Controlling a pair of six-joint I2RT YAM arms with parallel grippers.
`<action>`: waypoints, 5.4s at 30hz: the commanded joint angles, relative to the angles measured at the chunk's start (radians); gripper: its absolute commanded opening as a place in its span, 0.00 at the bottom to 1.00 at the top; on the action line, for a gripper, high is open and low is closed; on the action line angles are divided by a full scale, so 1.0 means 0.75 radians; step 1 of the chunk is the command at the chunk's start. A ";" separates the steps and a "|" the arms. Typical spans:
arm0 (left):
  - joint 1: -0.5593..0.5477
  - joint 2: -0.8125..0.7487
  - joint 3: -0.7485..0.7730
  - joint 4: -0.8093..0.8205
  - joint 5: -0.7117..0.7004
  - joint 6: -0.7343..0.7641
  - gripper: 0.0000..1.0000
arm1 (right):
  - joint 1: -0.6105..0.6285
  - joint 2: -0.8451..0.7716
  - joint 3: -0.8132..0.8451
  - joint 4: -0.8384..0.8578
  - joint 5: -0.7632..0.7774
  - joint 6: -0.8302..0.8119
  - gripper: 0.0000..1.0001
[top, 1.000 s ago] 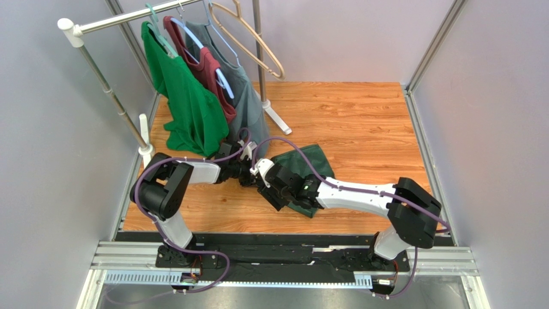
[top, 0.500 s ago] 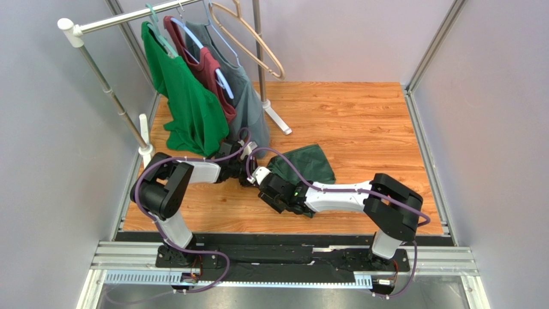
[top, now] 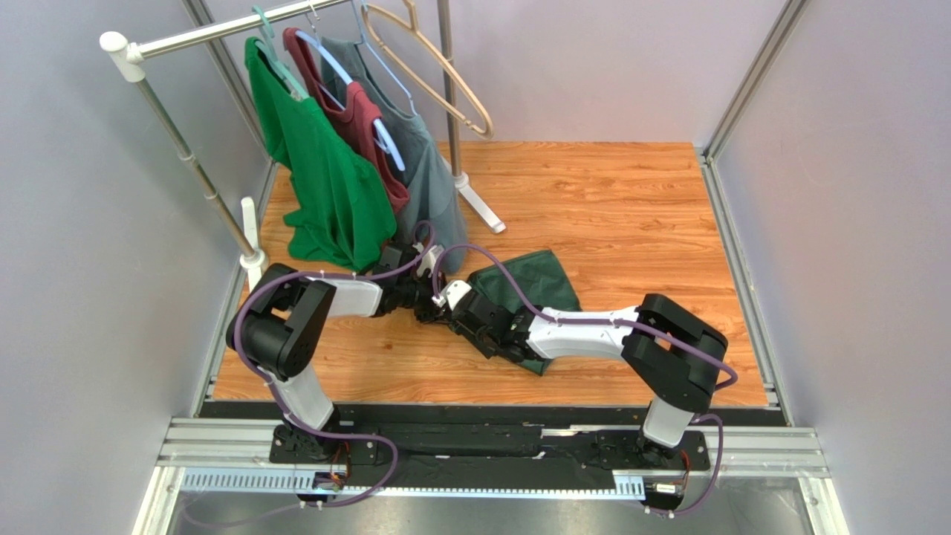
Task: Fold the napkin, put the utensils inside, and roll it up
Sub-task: Roll the napkin with the utensil
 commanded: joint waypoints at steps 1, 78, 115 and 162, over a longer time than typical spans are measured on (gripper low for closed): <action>0.017 -0.047 -0.002 0.036 0.018 0.002 0.26 | -0.050 0.024 -0.011 -0.172 -0.150 0.030 0.21; -0.127 -0.088 -0.330 0.728 -0.011 0.284 0.59 | -0.717 0.404 0.197 -0.233 -1.513 0.067 0.09; -0.127 0.045 -0.002 0.098 -0.025 0.419 0.30 | -0.392 -0.494 -0.042 -0.597 -0.420 0.214 0.60; -0.096 -0.090 0.026 0.022 -0.103 0.349 0.50 | -0.479 -0.050 -0.026 -0.636 -0.813 0.190 0.20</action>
